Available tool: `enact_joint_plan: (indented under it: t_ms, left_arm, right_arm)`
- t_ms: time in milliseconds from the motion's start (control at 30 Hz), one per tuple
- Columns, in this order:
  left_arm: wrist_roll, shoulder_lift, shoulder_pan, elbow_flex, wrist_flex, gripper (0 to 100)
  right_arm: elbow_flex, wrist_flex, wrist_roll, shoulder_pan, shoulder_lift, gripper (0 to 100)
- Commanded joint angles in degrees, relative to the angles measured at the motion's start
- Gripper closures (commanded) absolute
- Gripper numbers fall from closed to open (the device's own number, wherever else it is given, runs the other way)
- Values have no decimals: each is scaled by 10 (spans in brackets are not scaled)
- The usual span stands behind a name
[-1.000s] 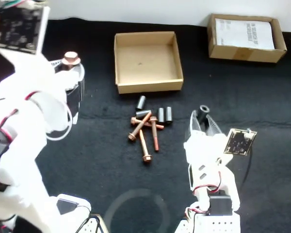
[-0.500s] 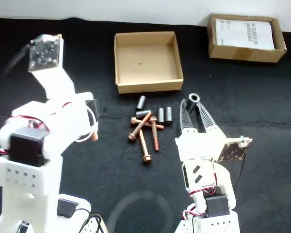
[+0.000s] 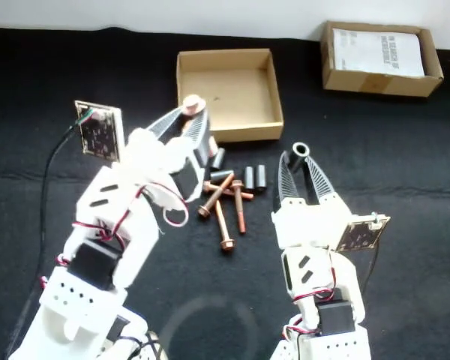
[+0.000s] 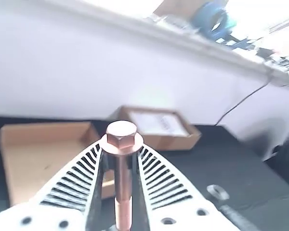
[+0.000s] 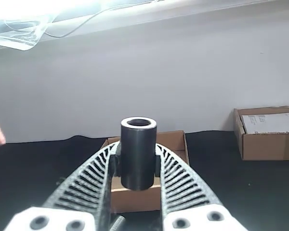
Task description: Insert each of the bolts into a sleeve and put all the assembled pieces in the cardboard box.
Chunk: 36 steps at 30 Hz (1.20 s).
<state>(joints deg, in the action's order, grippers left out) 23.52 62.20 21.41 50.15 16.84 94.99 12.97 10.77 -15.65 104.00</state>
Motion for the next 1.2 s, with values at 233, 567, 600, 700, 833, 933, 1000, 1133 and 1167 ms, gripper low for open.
enact_joint_plan:
  t_ms: [233,567,600,700,833,933,1000,1133,1167]
  left_arm:
    - [-191,-58,170,5,-115,991]
    - [-194,-298,170,-80,-271,991]
    - [-194,-306,170,-88,-271,991]
    - [-194,-310,170,-95,-271,991]
    - [-194,-310,170,-96,-270,991]
    - [-194,-305,170,-105,-270,991]
    - [-194,-291,170,-112,-251,991]
    - [-194,-254,170,-130,-164,991]
    - [-194,-245,170,-131,-149,991]
  right_arm:
    - [83,53,-6,-14,8,991]
    - [83,73,-7,-83,8,991]
    - [83,73,-7,-83,8,991]
    - [83,73,-7,-83,8,991]
    - [83,73,-7,-83,8,991]
    - [83,73,-7,-83,8,991]
    - [83,73,-7,-83,8,991]
    - [83,73,-7,-83,8,991]
    - [83,72,-7,-83,8,991]
